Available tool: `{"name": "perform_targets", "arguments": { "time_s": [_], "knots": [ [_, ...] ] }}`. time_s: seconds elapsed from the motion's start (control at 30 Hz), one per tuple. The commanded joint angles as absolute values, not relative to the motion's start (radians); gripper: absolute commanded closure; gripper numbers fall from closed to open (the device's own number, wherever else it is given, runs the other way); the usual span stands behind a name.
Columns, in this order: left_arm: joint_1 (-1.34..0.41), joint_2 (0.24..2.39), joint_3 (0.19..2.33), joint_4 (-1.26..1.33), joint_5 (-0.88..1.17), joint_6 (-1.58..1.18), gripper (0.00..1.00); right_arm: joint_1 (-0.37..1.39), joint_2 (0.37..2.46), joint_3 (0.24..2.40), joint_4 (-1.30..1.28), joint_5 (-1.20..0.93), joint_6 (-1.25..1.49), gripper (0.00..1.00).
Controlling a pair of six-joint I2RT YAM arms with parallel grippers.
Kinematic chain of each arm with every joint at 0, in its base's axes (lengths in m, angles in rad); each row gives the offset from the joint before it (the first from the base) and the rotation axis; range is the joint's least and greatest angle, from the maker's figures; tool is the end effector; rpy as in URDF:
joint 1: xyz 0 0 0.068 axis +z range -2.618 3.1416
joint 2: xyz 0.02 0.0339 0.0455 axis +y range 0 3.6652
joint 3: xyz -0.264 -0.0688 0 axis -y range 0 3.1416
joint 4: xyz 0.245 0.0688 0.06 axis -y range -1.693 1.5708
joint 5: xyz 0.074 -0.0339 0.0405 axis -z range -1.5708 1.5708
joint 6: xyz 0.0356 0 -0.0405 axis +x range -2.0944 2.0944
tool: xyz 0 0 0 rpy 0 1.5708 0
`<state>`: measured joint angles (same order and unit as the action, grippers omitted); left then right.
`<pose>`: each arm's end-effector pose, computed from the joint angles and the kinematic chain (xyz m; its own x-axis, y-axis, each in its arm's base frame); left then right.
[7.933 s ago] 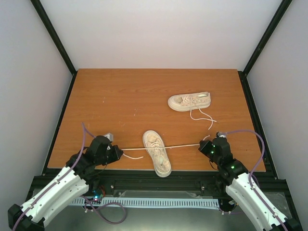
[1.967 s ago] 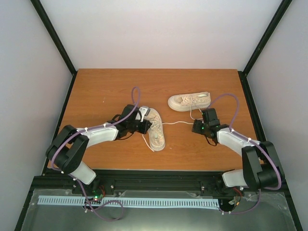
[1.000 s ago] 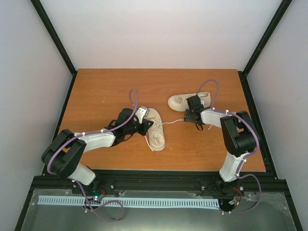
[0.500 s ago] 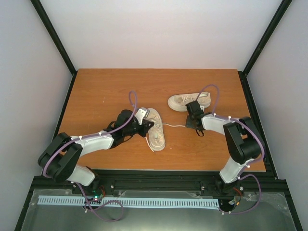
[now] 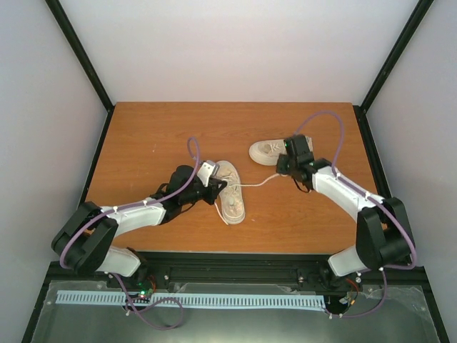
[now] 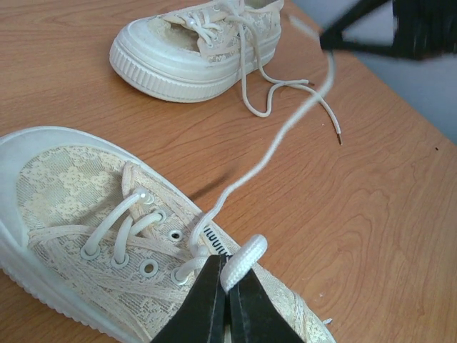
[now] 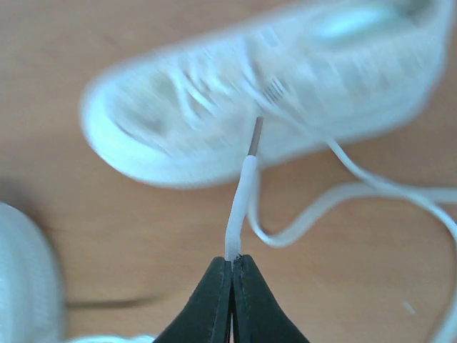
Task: Tie the shoes
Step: Wrap the shoelace around the shoelace.
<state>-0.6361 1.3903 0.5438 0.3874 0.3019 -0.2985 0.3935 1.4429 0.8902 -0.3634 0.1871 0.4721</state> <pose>0.2163 -0.1729 0.1816 -0.5706 0.0723 -0.8181 0.6422 0.6602 -0.3896 0.2729 0.1061 0.2113 -0.7762 0.1615 -0.6094 0.0908 0.9852 0.1455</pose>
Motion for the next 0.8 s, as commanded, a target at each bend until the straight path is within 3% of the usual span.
{"name": "perform_targets", "arguments": {
  "time_s": [0.0,0.2,0.3,0.4,0.47,0.63,0.77],
  "knots": [
    [-0.645,1.378,0.541,0.447,0.297,-0.268,0.99,0.419,1.536,1.094,-0.324,0.055,0.424,0.97],
    [-0.646,1.369,0.531,0.449,0.282,-0.247,0.99,0.580,1.733,1.431,-0.336,-0.088,0.431,0.97],
    [-0.646,1.362,0.522,0.456,0.282,-0.245,0.99,0.623,1.766,1.494,-0.325,-0.166,0.459,0.94],
    [-0.646,1.368,0.520,0.460,0.281,-0.246,0.99,0.626,1.756,1.450,-0.317,-0.203,0.465,0.48],
    [-0.646,1.377,0.524,0.463,0.286,-0.249,0.99,0.616,1.716,1.373,-0.303,-0.164,0.467,0.35],
    [-0.646,1.393,0.530,0.473,0.300,-0.256,0.99,0.553,1.561,1.119,-0.178,-0.224,0.408,0.33],
    [-0.646,1.394,0.535,0.467,0.308,-0.253,0.99,0.548,1.492,0.968,-0.071,-0.453,0.268,0.37]
  ]
}}
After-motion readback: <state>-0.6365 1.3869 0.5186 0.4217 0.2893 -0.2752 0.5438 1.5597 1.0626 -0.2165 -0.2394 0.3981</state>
